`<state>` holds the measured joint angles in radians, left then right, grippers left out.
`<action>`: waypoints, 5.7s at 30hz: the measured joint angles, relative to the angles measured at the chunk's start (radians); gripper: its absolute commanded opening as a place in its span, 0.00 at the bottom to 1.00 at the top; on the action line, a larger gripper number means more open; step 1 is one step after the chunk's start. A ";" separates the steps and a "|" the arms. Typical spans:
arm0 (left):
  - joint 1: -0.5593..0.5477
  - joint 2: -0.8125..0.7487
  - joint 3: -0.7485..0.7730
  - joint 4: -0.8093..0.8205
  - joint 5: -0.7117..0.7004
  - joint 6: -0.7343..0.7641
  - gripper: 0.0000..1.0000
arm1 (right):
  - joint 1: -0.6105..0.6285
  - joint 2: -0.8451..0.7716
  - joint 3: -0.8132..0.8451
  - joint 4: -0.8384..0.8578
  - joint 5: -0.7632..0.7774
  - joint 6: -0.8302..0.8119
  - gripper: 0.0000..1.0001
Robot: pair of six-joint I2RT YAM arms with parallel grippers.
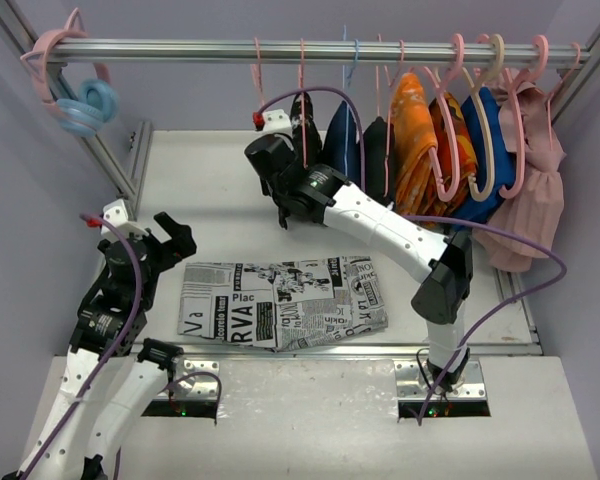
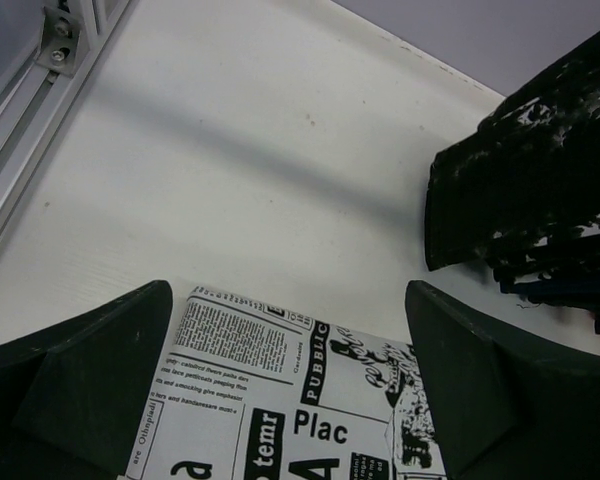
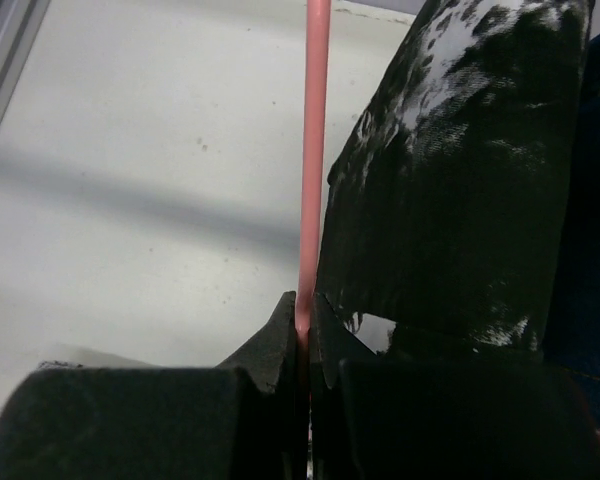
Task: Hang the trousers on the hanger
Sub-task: Pick up the hanger from the clothesline, then place the trousers on the hanger.
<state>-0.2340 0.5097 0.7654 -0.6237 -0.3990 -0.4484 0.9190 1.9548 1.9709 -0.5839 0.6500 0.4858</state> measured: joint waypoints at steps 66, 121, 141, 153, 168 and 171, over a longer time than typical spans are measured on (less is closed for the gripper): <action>0.425 0.490 -0.371 0.218 0.352 -0.331 0.93 | 0.430 -0.963 -1.519 0.279 -0.288 0.503 0.00; 0.037 0.260 -0.271 0.350 0.590 -0.471 0.00 | 0.486 -0.316 -1.255 0.500 -0.237 0.780 0.00; -0.331 0.728 -0.201 0.590 0.406 -0.559 0.00 | 0.441 -0.567 -1.446 0.525 -0.320 0.618 0.00; -0.453 0.989 -0.101 0.702 0.520 -0.455 0.21 | 0.419 -0.624 -1.459 0.475 -0.367 0.489 0.00; -0.474 0.454 -0.120 0.459 0.284 -0.419 0.73 | 0.418 -0.543 -1.472 0.529 -0.394 0.569 0.00; -0.453 0.380 -0.116 0.344 0.146 -0.408 0.40 | 0.419 -0.527 -1.459 0.530 -0.394 0.572 0.00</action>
<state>-0.6869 0.8899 0.6491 -0.2800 -0.2530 -0.8562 1.3376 1.4281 0.5123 -0.0534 0.2562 1.0576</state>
